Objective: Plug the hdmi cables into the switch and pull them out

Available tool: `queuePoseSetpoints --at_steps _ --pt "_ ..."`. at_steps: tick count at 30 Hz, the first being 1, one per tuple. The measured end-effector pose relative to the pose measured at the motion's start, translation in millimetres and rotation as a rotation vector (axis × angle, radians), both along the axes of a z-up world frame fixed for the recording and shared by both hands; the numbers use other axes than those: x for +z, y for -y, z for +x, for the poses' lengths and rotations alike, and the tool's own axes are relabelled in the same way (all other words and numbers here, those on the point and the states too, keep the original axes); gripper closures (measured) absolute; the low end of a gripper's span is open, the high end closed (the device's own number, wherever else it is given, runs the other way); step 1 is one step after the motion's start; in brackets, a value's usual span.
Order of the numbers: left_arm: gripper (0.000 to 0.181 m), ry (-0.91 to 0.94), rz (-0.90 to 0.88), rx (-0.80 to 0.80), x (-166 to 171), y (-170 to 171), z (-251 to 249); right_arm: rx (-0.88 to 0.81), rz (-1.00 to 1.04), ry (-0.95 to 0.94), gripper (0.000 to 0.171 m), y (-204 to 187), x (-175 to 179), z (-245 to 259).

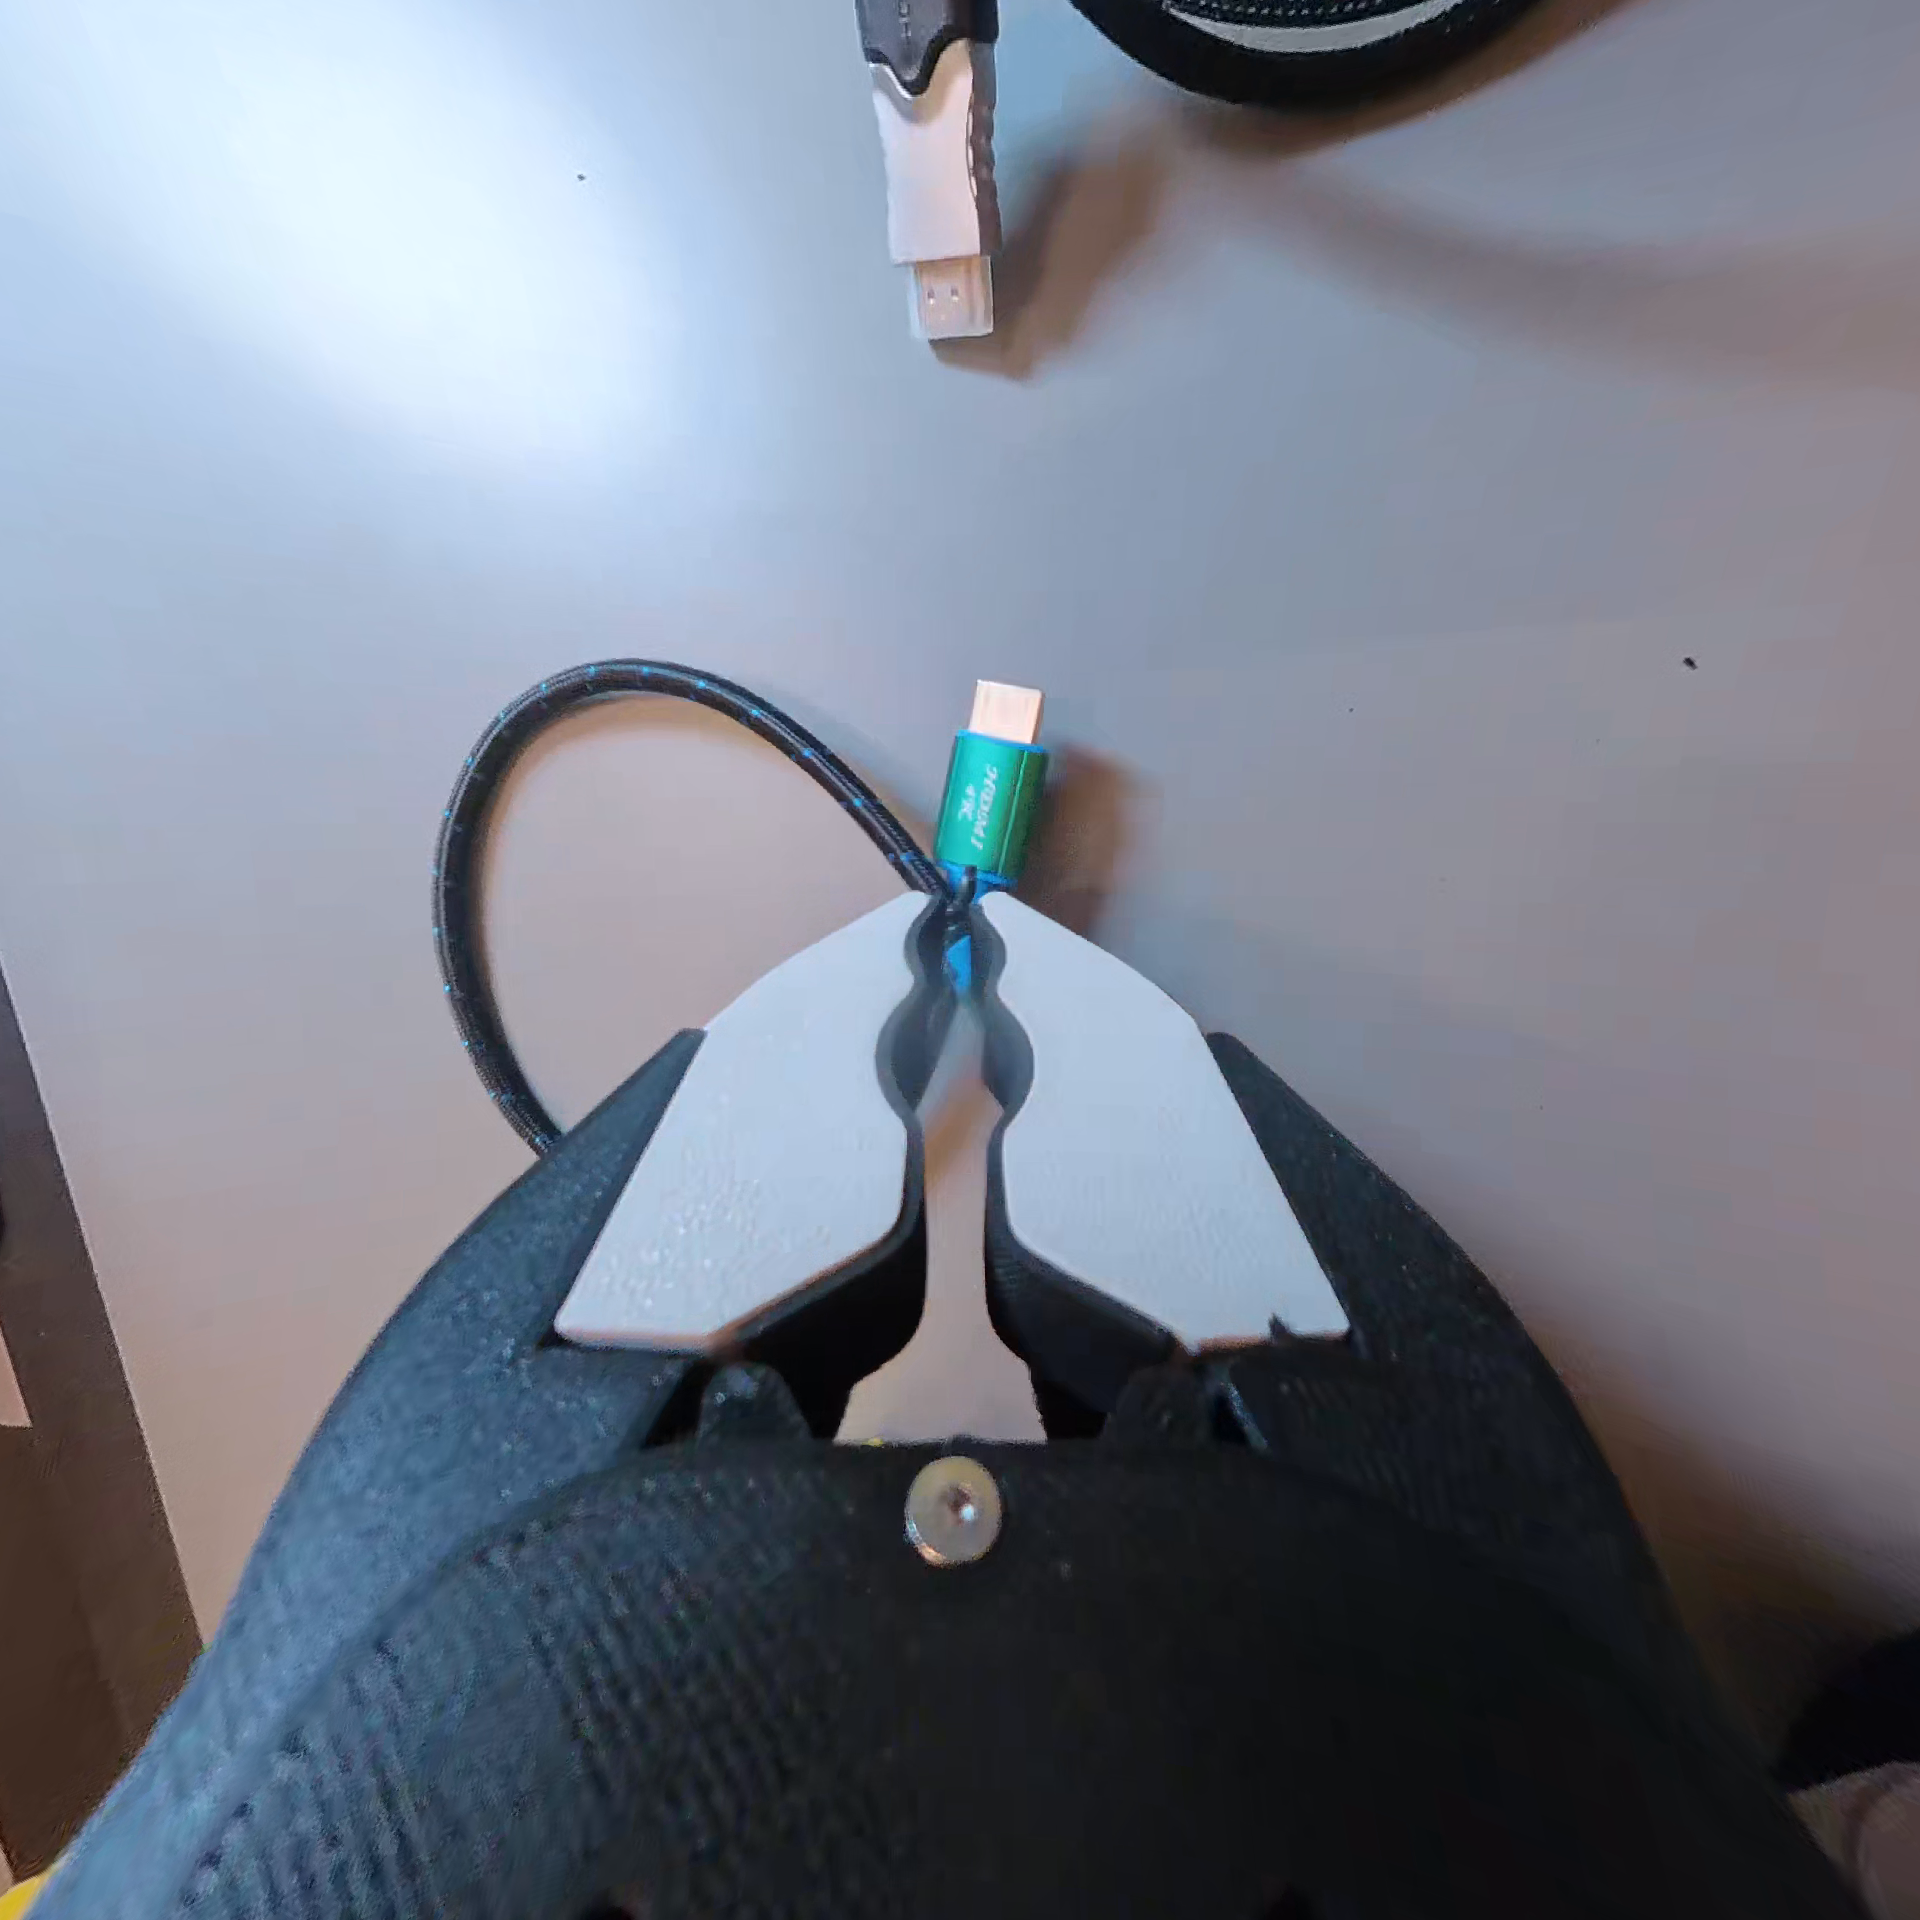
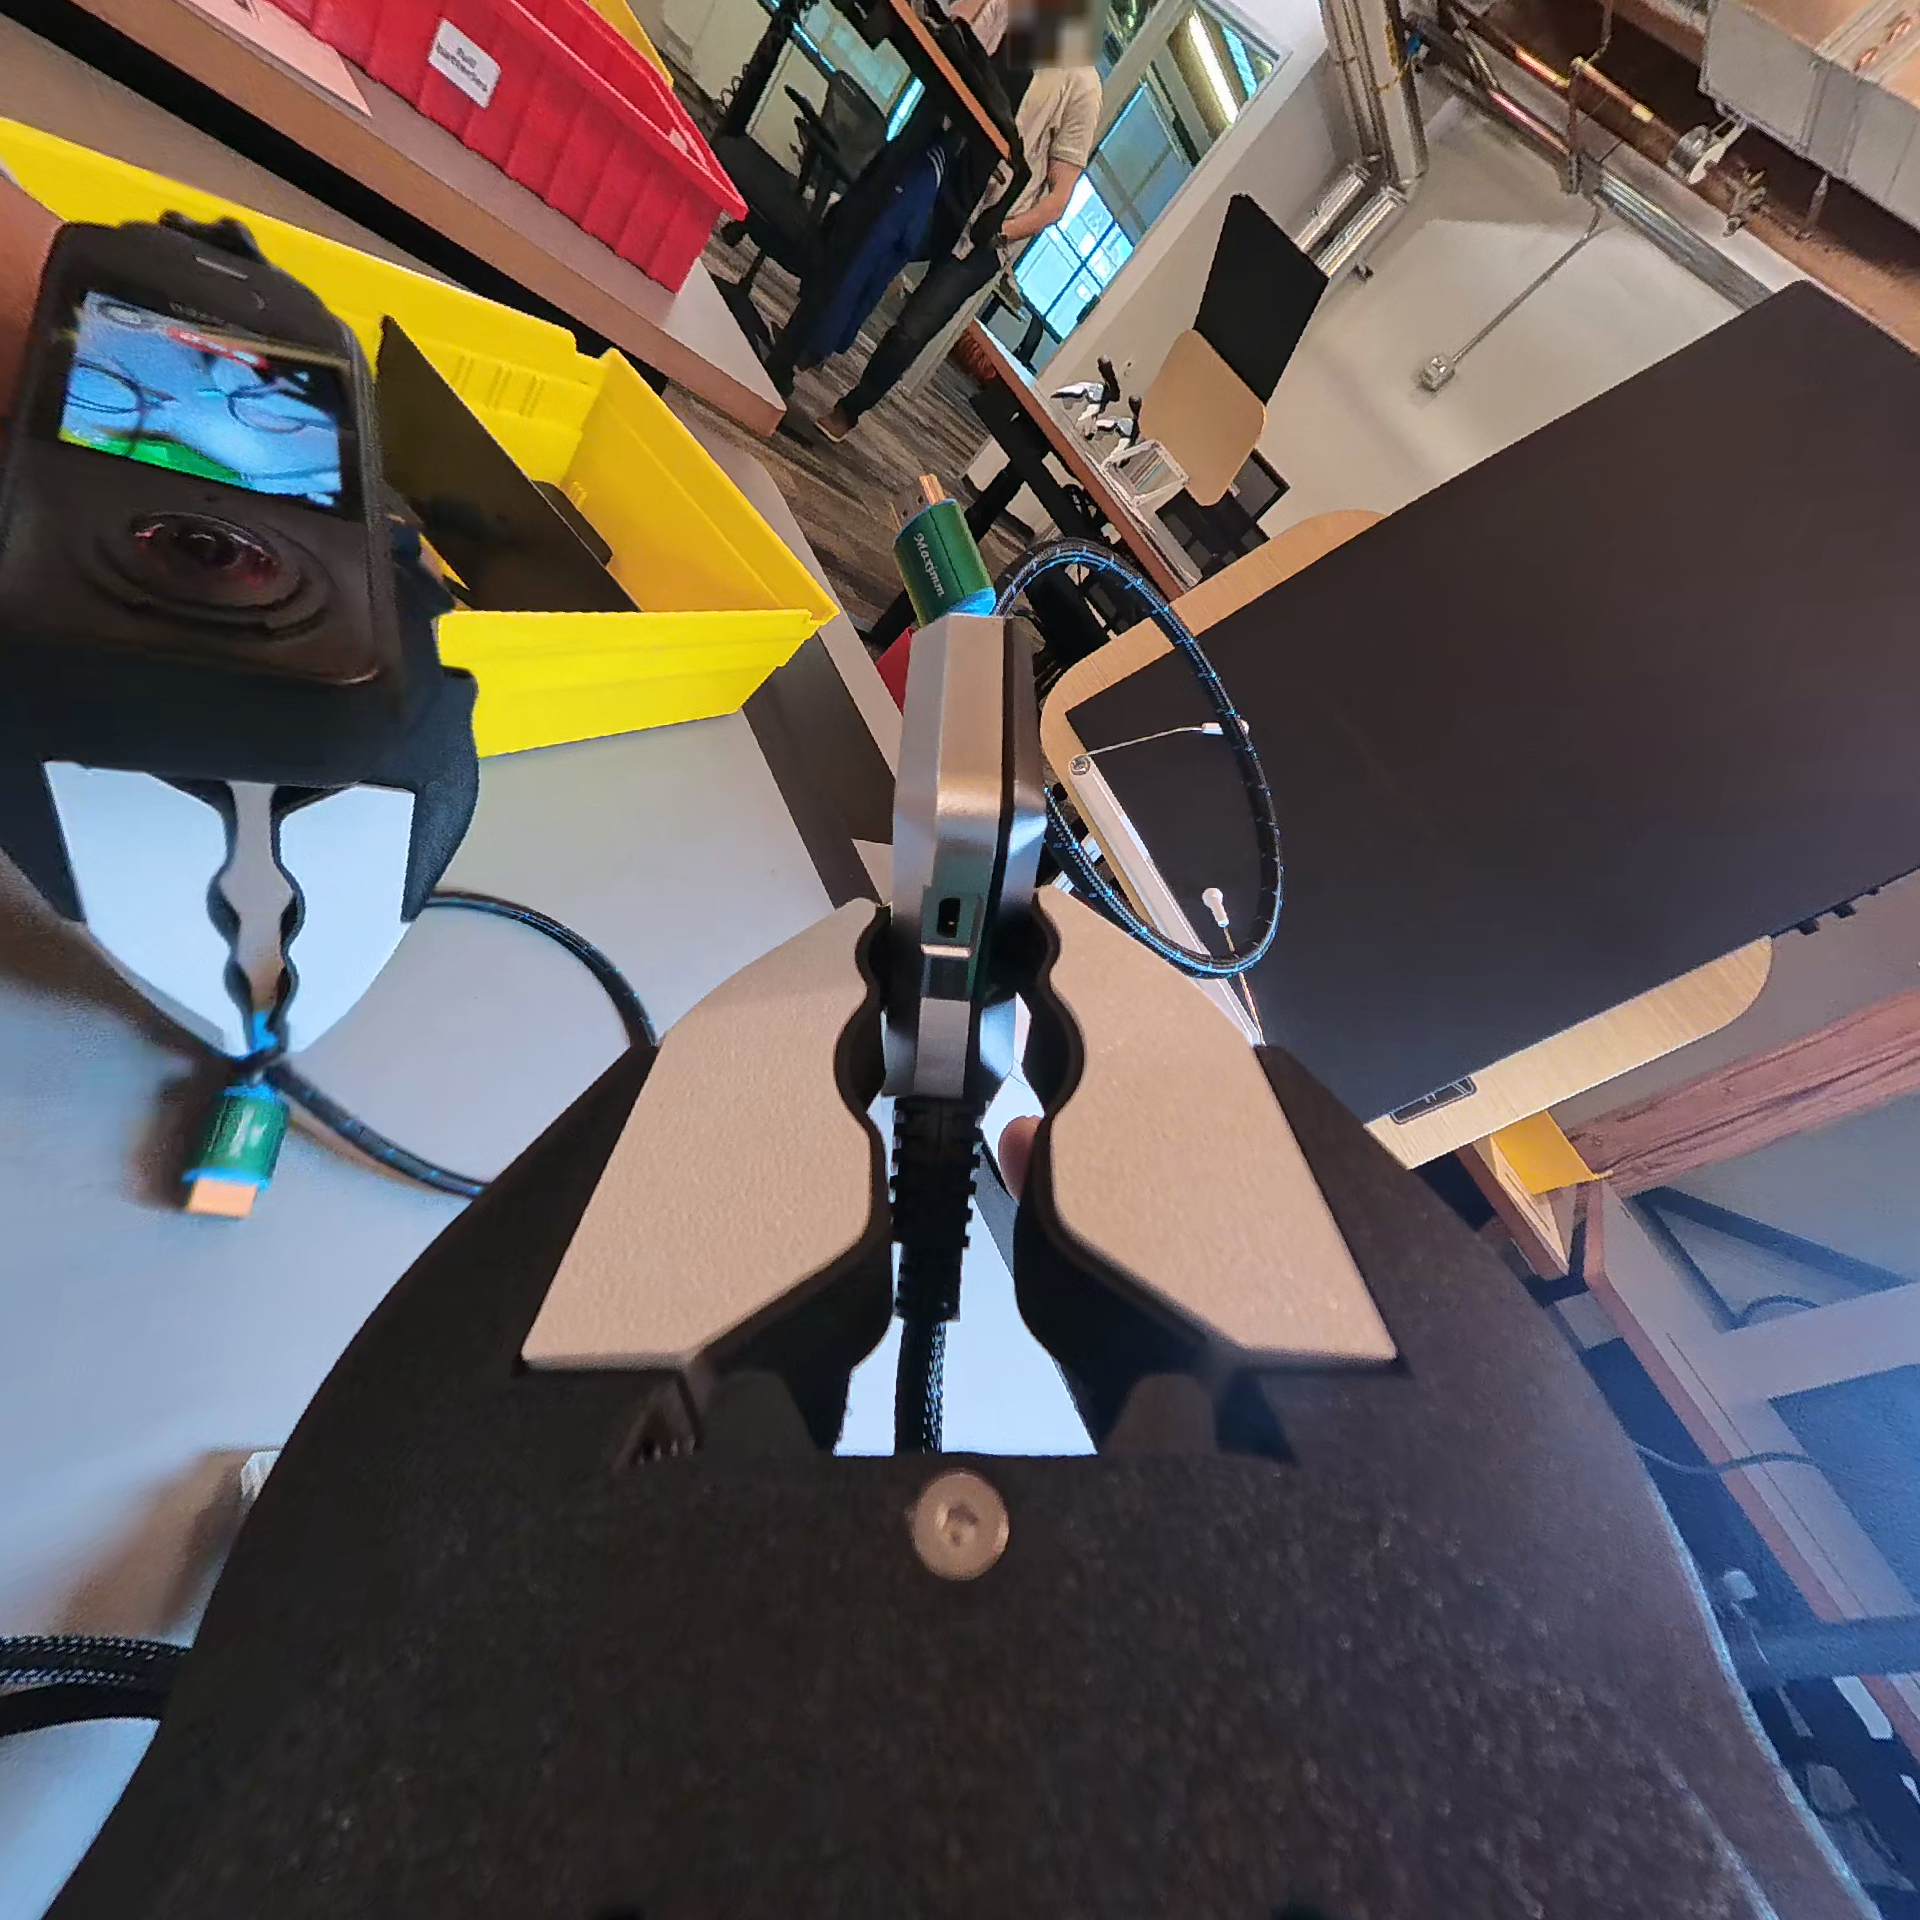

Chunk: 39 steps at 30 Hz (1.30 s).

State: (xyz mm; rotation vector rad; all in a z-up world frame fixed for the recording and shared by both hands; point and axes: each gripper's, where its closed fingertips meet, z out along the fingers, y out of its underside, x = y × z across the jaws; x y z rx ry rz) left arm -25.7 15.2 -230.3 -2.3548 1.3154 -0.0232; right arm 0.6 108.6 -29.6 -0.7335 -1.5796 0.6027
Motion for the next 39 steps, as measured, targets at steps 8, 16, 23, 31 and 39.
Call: queuePoseSetpoints --at_steps 8,16,23,31,39 --pt "0.151 -0.062 0.037 -0.077 1 1 11 0.0 -0.002 0.005 0.148 0 -2 -1" --pt "0.149 -0.14 0.019 -0.133 -19 -1 17 0.002 -0.004 0.006 0.148 0 -1 0" --pt "0.148 -0.103 -0.001 -0.064 -24 -4 8 0.004 -0.007 0.009 0.148 -1 -2 0" --pt "0.15 -0.195 0.037 -0.037 -19 -8 -9 0.006 -0.006 0.011 0.148 0 -2 0" --pt "0.147 -0.214 0.005 0.027 -23 -7 -20 0.006 -0.011 0.013 0.148 -1 -3 -1"
